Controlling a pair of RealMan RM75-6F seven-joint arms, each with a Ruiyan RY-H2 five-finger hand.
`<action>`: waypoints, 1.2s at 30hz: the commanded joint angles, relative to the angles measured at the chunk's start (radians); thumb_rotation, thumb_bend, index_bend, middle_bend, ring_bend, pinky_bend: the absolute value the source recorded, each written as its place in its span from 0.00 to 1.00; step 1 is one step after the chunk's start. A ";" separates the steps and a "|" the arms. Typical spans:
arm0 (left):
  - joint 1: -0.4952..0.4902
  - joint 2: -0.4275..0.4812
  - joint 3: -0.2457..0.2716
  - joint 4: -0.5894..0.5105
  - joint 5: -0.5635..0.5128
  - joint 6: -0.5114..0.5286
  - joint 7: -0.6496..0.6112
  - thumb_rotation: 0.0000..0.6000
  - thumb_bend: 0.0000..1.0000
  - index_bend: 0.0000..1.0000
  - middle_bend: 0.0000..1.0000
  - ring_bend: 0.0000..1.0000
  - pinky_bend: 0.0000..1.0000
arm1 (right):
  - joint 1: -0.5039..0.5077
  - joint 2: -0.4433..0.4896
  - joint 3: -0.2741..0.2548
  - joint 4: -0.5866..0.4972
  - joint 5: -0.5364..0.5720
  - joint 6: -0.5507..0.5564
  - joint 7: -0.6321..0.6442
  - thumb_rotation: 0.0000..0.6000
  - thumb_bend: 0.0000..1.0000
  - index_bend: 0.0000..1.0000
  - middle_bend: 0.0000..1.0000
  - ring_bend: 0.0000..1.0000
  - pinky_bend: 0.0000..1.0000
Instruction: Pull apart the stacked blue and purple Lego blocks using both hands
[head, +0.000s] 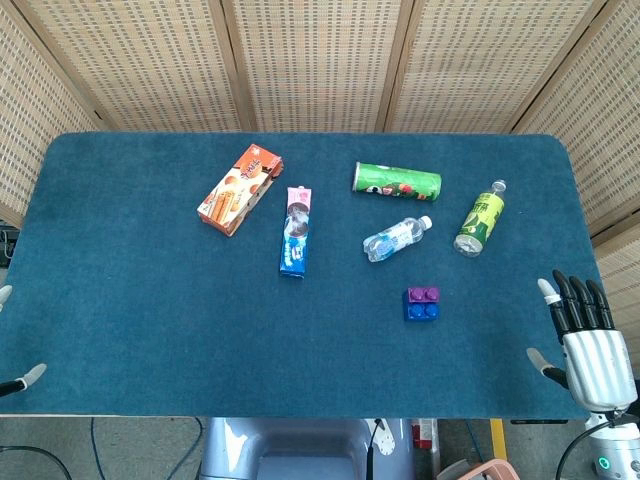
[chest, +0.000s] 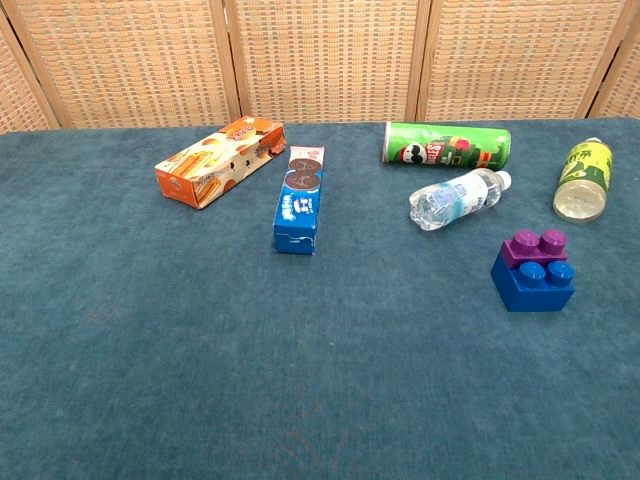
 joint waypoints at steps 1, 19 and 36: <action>-0.001 0.000 -0.001 -0.001 -0.002 -0.002 0.001 1.00 0.00 0.00 0.00 0.00 0.00 | 0.002 0.002 0.000 -0.002 0.002 -0.007 0.000 1.00 0.00 0.00 0.00 0.00 0.00; -0.026 -0.014 -0.022 -0.013 -0.045 -0.041 0.050 1.00 0.00 0.00 0.00 0.00 0.00 | 0.364 0.053 0.099 -0.106 0.195 -0.590 0.324 1.00 0.07 0.12 0.12 0.00 0.00; -0.049 -0.015 -0.035 -0.009 -0.077 -0.076 0.056 1.00 0.00 0.00 0.00 0.00 0.00 | 0.536 -0.246 0.138 0.046 0.624 -0.634 -0.126 1.00 0.20 0.29 0.25 0.00 0.00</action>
